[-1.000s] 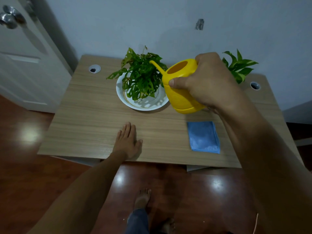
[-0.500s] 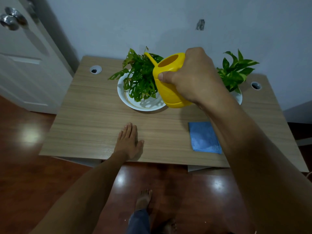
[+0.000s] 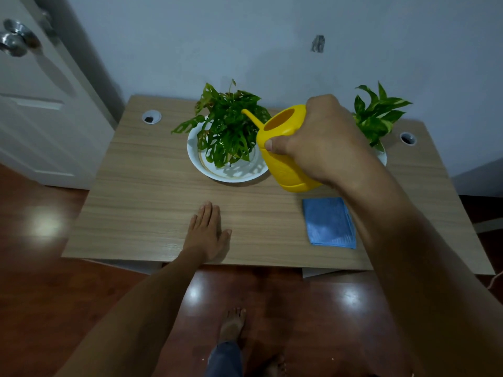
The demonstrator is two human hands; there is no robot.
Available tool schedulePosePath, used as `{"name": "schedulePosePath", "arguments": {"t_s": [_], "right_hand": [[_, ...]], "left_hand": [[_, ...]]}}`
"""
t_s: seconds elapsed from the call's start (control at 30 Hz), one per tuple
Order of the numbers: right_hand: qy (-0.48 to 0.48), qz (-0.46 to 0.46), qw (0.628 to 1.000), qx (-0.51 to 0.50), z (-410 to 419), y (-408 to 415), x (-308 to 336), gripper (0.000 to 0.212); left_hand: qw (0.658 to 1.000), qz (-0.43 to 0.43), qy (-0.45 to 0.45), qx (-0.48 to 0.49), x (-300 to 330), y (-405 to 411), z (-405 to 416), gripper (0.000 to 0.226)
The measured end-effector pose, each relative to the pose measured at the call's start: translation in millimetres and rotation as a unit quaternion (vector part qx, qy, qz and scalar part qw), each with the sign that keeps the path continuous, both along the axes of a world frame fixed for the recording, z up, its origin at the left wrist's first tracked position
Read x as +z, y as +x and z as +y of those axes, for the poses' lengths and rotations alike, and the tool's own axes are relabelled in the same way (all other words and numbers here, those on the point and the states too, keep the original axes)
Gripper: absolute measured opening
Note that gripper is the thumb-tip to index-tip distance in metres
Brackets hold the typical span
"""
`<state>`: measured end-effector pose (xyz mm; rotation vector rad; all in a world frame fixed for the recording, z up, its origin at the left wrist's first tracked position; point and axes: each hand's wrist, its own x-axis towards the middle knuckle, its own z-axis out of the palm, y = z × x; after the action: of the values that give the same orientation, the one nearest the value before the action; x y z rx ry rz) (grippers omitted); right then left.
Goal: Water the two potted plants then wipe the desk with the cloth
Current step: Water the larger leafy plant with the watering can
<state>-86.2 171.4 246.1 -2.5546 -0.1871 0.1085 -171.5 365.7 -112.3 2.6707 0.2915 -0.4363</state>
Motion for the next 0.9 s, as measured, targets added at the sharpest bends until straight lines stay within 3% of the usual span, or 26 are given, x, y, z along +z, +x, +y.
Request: {"name": "schedulePosePath", "arguments": {"t_s": [0.57, 0.9], "right_hand": [[0.051, -0.001, 0.999, -0.005, 26, 9, 17, 0.056], [0.018, -0.02, 0.999, -0.03, 8, 13, 18, 0.057]], "left_hand": [[1.0, -0.006, -0.011, 0.003, 0, -1, 1, 0.085], [1.0, -0.016, -0.011, 0.007, -2, -2, -2, 0.087]]}}
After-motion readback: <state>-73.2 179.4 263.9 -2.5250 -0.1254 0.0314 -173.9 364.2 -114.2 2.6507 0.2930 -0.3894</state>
